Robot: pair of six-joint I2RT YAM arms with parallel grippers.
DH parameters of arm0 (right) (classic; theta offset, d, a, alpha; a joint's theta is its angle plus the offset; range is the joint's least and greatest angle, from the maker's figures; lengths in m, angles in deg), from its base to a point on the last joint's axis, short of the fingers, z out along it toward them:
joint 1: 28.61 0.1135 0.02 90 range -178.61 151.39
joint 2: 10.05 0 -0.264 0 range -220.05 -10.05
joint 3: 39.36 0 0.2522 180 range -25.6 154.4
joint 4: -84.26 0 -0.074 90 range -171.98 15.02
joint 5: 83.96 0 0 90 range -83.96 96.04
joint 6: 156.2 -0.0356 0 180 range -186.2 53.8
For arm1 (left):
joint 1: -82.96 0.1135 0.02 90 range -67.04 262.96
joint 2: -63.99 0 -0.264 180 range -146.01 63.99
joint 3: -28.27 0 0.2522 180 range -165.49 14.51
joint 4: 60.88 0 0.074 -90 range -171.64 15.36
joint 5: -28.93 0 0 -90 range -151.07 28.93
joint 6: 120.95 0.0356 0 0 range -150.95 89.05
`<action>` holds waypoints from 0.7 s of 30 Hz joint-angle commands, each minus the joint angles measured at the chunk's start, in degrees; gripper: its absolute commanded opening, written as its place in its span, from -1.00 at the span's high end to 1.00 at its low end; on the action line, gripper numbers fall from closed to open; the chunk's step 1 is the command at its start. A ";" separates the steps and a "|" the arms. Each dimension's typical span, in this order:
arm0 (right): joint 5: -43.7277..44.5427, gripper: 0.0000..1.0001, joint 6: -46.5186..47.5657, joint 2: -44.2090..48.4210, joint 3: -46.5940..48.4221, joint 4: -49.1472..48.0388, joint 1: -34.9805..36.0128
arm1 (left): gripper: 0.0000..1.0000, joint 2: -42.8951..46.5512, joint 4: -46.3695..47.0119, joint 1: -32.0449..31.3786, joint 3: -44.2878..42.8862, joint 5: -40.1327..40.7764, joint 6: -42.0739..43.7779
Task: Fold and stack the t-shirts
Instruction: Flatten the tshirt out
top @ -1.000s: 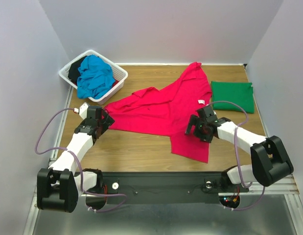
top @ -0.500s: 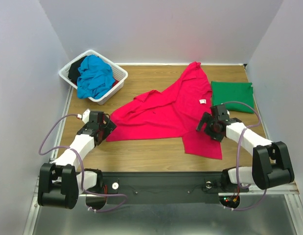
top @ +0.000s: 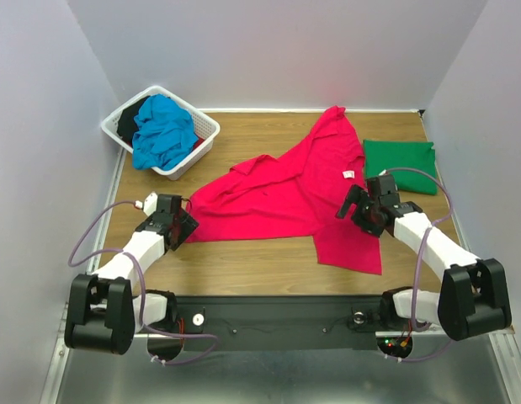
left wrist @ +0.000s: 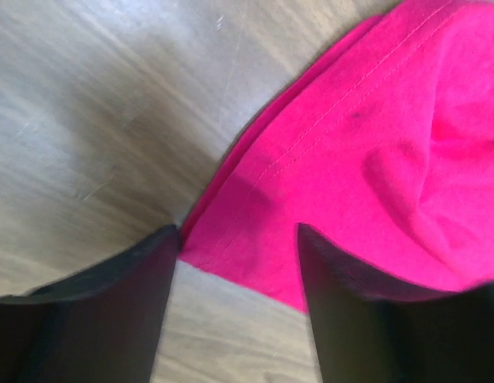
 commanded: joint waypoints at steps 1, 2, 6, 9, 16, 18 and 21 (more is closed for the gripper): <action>0.92 -1.00 -0.56 2.91 3.34 0.45 0.01 | -0.25 -4.78 -0.38 -1.76 -0.22 -1.22 -0.51; 1.27 -1.00 -0.65 3.35 3.60 0.54 -0.08 | -0.16 -5.40 -0.21 -2.29 -0.40 -1.22 -0.60; 3.03 -1.00 -0.56 4.05 4.22 1.59 0.01 | 0.21 -7.51 0.23 -4.14 -1.36 -1.04 -0.78; 5.31 -1.00 -0.82 5.02 4.13 3.00 0.01 | 0.68 -7.61 0.23 -4.93 -1.45 -0.78 -0.78; 12.68 -1.00 -2.84 10.37 3.52 10.73 -0.34 | 1.00 -2.00 0.06 -5.02 -0.31 0.27 0.63; 14.01 -1.00 -4.07 12.22 3.26 12.66 -0.43 | 1.00 -0.06 0.15 -5.02 -0.05 0.45 0.89; 16.03 -1.00 -6.09 13.63 2.47 17.49 -0.61 | 1.00 4.51 0.06 -5.11 0.57 0.54 1.51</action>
